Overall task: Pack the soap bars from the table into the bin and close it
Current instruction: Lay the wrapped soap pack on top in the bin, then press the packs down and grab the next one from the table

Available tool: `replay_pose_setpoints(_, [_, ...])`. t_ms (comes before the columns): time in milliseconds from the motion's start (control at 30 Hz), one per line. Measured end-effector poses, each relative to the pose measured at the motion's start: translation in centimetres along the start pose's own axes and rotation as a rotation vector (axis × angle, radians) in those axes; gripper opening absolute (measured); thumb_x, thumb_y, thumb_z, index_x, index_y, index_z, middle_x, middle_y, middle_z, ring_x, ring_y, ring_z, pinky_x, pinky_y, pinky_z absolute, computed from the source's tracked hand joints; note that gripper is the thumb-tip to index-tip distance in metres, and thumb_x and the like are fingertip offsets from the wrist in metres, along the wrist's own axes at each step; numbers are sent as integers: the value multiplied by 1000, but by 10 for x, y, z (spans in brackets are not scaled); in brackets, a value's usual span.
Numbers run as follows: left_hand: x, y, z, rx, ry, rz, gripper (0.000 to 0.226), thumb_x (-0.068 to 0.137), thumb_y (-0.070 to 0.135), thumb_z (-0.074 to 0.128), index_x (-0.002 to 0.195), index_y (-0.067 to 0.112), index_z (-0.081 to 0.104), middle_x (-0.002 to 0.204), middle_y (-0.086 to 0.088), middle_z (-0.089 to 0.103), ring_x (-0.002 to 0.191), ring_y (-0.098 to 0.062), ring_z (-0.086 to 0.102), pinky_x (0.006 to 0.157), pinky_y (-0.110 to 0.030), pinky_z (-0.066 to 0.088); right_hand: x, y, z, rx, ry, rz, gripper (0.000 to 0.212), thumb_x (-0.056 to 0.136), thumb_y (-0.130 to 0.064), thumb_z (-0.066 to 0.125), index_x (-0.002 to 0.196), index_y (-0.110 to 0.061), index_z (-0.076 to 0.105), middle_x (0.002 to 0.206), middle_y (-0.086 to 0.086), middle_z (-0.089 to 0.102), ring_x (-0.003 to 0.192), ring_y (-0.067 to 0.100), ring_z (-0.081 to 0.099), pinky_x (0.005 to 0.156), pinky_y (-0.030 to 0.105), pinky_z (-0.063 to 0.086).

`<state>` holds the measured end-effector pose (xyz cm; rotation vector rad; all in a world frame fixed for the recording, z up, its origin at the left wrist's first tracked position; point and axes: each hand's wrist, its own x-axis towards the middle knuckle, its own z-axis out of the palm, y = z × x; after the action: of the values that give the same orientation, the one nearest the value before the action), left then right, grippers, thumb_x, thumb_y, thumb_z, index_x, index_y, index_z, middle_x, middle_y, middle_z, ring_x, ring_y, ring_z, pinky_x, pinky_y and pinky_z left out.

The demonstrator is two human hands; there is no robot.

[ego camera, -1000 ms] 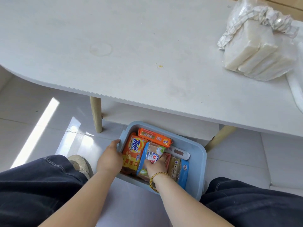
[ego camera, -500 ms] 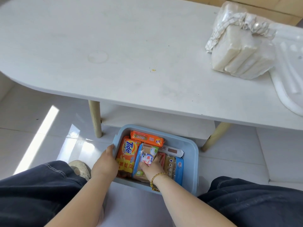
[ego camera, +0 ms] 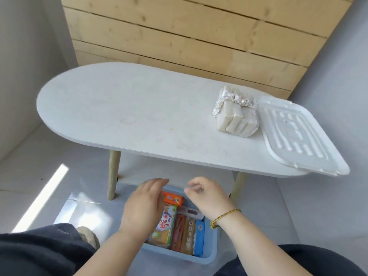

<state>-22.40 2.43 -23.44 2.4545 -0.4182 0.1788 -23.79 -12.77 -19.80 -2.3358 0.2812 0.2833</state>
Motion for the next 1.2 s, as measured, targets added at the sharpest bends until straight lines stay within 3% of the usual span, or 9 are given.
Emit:
replay_pose_setpoints(100, [1, 29, -20, 32, 42, 227, 32, 73, 11, 42, 89, 11, 70, 83, -1, 73, 76, -18, 69, 65, -20, 46, -10, -21, -58, 122, 235, -135, 21, 81, -21, 61, 63, -30, 55, 64, -11, 58, 64, 9, 55, 64, 23, 45])
replay_pose_setpoints(167, [8, 35, -30, 67, 78, 309, 35, 75, 15, 40, 94, 9, 69, 92, -5, 73, 90, -20, 62, 78, -26, 44, -4, -31, -92, 172, 437, -184, 15, 80, -16, 62, 69, -25, 60, 60, -11, 56, 58, 5, 53, 58, 9, 41])
replay_pose_setpoints(200, [13, 35, -34, 120, 92, 308, 36, 76, 17, 40, 98, 9, 67, 98, -8, 72, 97, -23, 61, 84, -32, 47, 4, -35, -106, 152, 512, -188, 3, 81, -17, 62, 82, -20, 63, 66, -10, 57, 63, 3, 53, 57, 5, 38])
replay_pose_setpoints(267, [24, 29, -41, 262, 79, 246, 42, 83, 27, 35, 108, 10, 64, 110, -12, 68, 105, -31, 62, 91, -42, 47, 26, -41, -131, 80, 617, -137, 36, 81, -22, 62, 115, -13, 53, 98, -1, 58, 96, 14, 55, 74, 11, 38])
replay_pose_setpoints(367, [41, 19, -49, 361, -38, 121, 72, 91, 50, 4, 119, 10, 57, 123, -18, 61, 115, -39, 55, 100, -48, 37, 58, -48, -152, -82, 573, 90, 81, 77, -40, 63, 142, -19, 19, 148, 7, 21, 133, 30, 25, 102, 38, 33])
replay_pose_setpoints(500, [57, 7, -47, 413, -96, 104, 91, 80, 64, -12, 130, 17, 47, 137, -15, 48, 129, -38, 40, 106, -45, 17, 95, -57, -150, -91, 398, 338, 106, 71, -53, 63, 145, -27, -8, 154, 6, -18, 137, 35, 22, 105, 39, 37])
replay_pose_setpoints(800, [68, 12, -45, 517, -207, -3, 76, 91, 51, -1, 113, 17, 64, 112, -11, 69, 105, -35, 63, 86, -56, 47, 133, -60, -141, -193, 329, 556, 95, 76, -44, 57, 146, -21, -4, 152, 17, -10, 135, 38, 24, 111, 40, 29])
replay_pose_setpoints(967, [69, 10, -43, 495, -215, 7, 76, 92, 51, -1, 112, 18, 65, 111, -10, 69, 105, -34, 63, 85, -53, 50, 128, -54, -129, -237, 463, 464, 69, 78, -40, 53, 138, -22, 22, 139, 10, 25, 125, 36, 33, 97, 46, 36])
replay_pose_setpoints(1200, [68, 10, -47, 472, -209, 28, 75, 92, 49, -1, 110, 16, 65, 110, -11, 70, 103, -35, 64, 83, -54, 50, 111, -47, -118, -182, 632, 282, 72, 75, -43, 57, 137, -29, 22, 134, 6, 30, 119, 35, 40, 88, 40, 35])
